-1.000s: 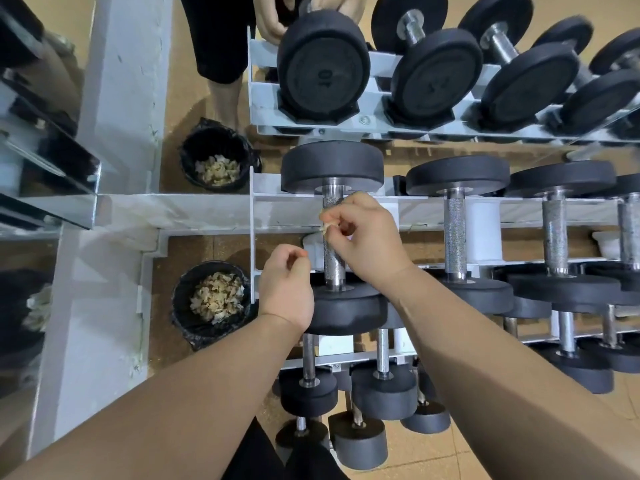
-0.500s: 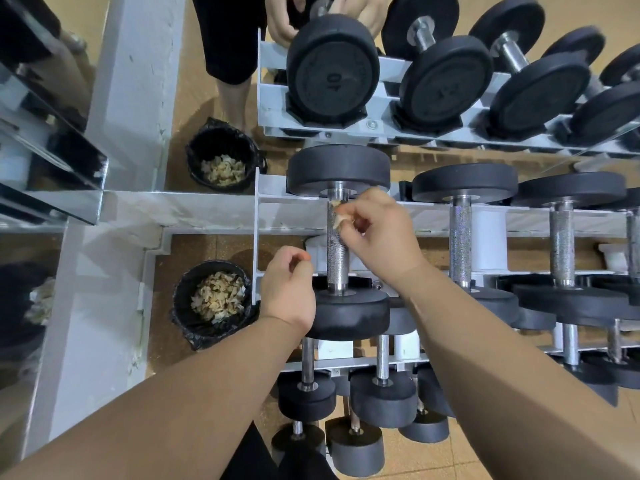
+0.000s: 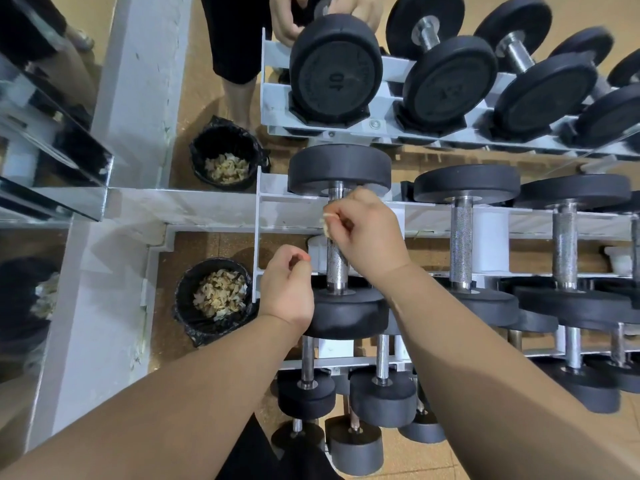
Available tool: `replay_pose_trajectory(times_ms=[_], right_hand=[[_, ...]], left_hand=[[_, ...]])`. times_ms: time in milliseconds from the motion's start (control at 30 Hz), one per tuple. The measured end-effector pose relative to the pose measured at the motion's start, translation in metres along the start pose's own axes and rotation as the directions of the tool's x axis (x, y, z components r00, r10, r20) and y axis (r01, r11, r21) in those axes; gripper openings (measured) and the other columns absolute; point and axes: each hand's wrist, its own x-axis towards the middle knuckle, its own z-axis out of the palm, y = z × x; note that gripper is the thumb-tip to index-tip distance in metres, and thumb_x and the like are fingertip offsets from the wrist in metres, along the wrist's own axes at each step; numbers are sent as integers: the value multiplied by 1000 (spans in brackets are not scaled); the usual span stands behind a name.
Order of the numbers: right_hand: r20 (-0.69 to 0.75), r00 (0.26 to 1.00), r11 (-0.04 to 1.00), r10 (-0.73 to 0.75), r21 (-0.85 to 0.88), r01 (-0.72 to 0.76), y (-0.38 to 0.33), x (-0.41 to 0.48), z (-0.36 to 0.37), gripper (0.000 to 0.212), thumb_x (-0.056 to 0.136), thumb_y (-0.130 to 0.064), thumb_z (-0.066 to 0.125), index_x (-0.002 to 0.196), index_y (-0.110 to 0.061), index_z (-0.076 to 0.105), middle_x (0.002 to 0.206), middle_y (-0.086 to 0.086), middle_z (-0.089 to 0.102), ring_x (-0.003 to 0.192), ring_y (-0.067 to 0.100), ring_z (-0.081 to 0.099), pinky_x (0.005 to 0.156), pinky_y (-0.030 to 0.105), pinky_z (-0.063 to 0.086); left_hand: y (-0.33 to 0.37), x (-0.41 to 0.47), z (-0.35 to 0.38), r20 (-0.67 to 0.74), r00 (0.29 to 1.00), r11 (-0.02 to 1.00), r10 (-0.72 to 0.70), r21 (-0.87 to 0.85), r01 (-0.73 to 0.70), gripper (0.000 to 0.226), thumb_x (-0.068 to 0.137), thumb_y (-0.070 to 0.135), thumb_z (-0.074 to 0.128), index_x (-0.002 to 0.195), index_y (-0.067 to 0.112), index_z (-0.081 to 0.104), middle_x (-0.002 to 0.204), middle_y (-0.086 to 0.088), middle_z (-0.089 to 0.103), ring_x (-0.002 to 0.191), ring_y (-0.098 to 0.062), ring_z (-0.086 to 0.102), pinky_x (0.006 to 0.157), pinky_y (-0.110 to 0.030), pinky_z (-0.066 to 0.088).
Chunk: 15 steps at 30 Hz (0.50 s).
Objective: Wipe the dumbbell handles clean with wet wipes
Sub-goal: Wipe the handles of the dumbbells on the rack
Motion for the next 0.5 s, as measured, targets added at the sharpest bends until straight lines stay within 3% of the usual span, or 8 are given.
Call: replay_pose_trajectory(times_ms=[133, 233, 300, 400, 500], right_hand=[[138, 990, 987, 1, 158, -23, 8, -26, -12, 13, 85, -5, 74, 95, -11, 79, 88, 1, 58, 72, -4, 55, 70, 11, 44], [222, 974, 989, -34, 146, 1, 10, -27, -18, 12, 86, -8, 74, 97, -13, 78, 87, -2, 58, 70, 7, 57, 69, 17, 45], [154, 987, 997, -51, 65, 42, 8, -13, -14, 7, 90, -12, 70, 93, -14, 75, 87, -2, 57, 74, 16, 59, 70, 27, 48], [1, 1000, 999, 9, -36, -9, 2, 3, -5, 5, 92, -15, 66, 89, -13, 71, 86, 4, 58, 76, 22, 59, 69, 29, 45], [81, 996, 999, 25, 26, -27, 4, -13, -8, 9, 90, -13, 69, 81, -11, 66, 82, -4, 55, 74, 14, 55, 68, 26, 43]], left_hand=[[-1, 2, 0, 10, 1000, 1000, 9, 13, -10, 18, 93, 3, 45, 89, 12, 60, 86, -1, 57, 73, -9, 47, 59, -8, 36], [-2, 3, 0, 13, 1000, 1000, 0, 24, -1, 19, 93, 3, 44, 87, 14, 59, 85, -1, 56, 74, -12, 47, 63, -16, 37], [-2, 2, 0, 15, 1000, 999, 2, 32, -3, 19, 94, 3, 44, 87, 13, 58, 86, -2, 56, 75, -13, 47, 65, -21, 37], [0, 1, -1, 11, 1000, 999, 10, 39, -10, 18, 94, 3, 43, 88, 12, 58, 86, -3, 56, 74, -12, 47, 61, -10, 37], [-1, 1, -1, 17, 1000, 999, 6, 32, -6, 18, 94, 4, 43, 87, 12, 57, 83, -1, 54, 72, -12, 46, 61, -14, 38]])
